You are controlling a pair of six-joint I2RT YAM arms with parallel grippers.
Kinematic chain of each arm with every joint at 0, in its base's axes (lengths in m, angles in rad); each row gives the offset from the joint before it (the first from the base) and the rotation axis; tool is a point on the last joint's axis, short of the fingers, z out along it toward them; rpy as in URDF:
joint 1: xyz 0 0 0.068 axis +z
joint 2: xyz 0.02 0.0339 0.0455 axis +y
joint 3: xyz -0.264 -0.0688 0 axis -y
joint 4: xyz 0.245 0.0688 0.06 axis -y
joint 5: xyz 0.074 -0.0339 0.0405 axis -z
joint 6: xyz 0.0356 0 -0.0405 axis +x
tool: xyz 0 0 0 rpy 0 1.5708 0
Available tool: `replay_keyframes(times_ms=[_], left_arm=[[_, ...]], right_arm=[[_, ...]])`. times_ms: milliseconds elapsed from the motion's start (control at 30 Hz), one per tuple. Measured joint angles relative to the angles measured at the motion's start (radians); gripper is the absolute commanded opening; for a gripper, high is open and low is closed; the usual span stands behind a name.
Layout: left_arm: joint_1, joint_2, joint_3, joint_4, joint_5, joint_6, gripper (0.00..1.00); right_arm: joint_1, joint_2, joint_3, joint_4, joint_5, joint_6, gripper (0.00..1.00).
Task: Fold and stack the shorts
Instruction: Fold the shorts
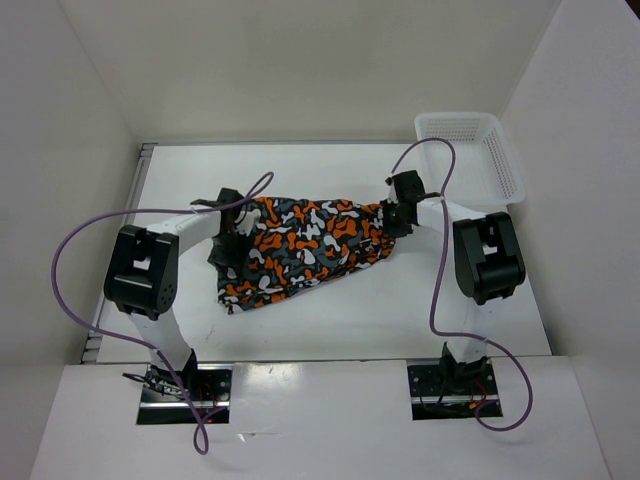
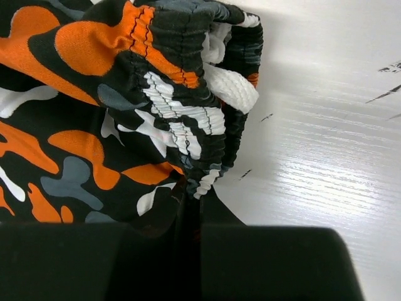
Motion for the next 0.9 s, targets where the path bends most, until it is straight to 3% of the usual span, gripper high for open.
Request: replay_keyframes(times_ms=[267, 500, 900], left_arm=[[0.065, 0.0, 0.023, 0.029, 0.002, 0.0, 0.61], [0.085, 0.023, 0.068, 0.058, 0.002, 0.0, 0.61], [-0.05, 0.241, 0.339, 0.088, 0.053, 0.001, 0.62]], right_arm=[[0.0, -0.026, 0.01, -0.01, 0.024, -0.057, 0.0], [-0.005, -0.166, 0.044, -0.037, 0.078, -0.156, 0.0], [-0.005, -0.303, 0.088, -0.101, 0.321, -0.323, 0.0]])
